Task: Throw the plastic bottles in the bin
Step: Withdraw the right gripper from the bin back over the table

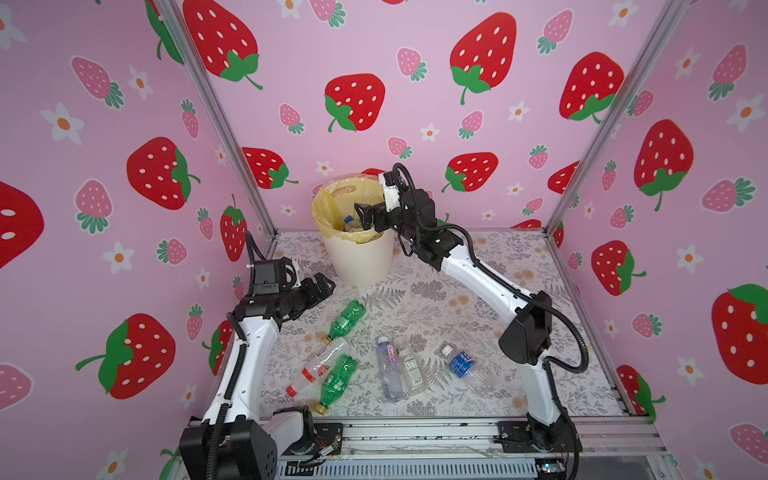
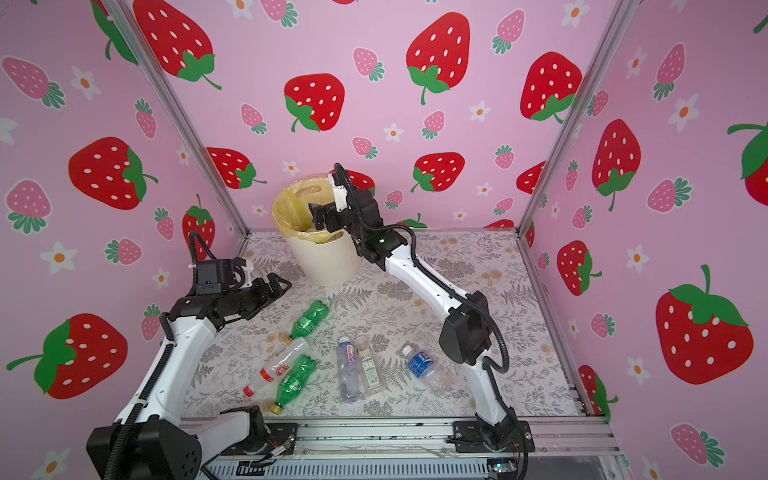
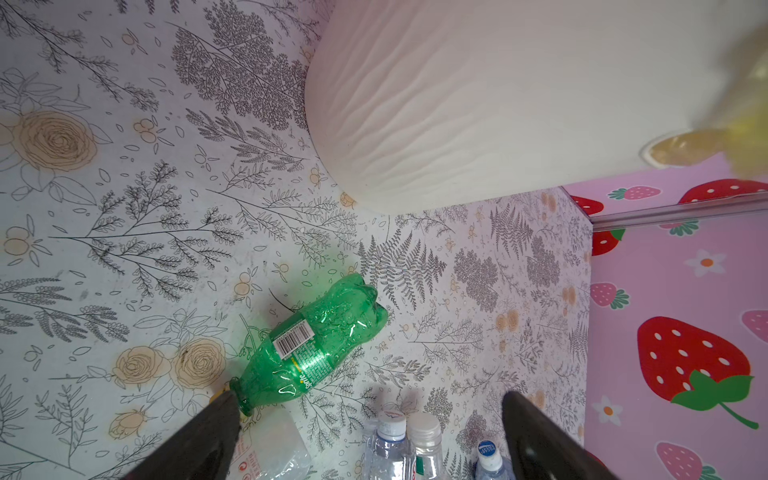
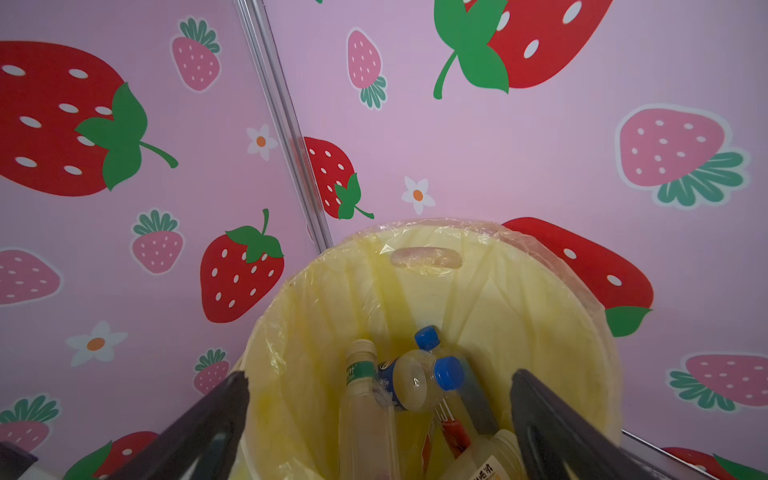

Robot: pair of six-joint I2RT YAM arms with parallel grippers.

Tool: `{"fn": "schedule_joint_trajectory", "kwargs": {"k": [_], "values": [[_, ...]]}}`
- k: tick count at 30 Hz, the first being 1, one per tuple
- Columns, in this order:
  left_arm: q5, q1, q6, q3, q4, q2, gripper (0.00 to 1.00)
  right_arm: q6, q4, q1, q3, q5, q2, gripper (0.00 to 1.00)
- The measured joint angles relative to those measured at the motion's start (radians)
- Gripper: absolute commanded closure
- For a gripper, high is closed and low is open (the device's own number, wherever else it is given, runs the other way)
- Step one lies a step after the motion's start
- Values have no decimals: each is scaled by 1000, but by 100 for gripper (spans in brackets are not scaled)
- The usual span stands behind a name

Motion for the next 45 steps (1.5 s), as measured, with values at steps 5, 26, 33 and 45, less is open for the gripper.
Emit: {"fn": "schedule_joint_trajectory", "kwargs": {"k": [5, 26, 33, 45], "values": [[16, 46, -6, 0, 2, 2, 1, -2, -9, 0, -14, -27, -113, 1], [61, 64, -26, -19, 41, 10, 1, 29, -7, 0, -608, 28, -502, 1], [66, 64, -34, -19, 48, 10, 1, 64, 3, 0, -752, 58, -600, 1], [64, 23, -42, -33, 59, 7, 1, 148, -16, 0, -989, 132, -705, 1]]}}
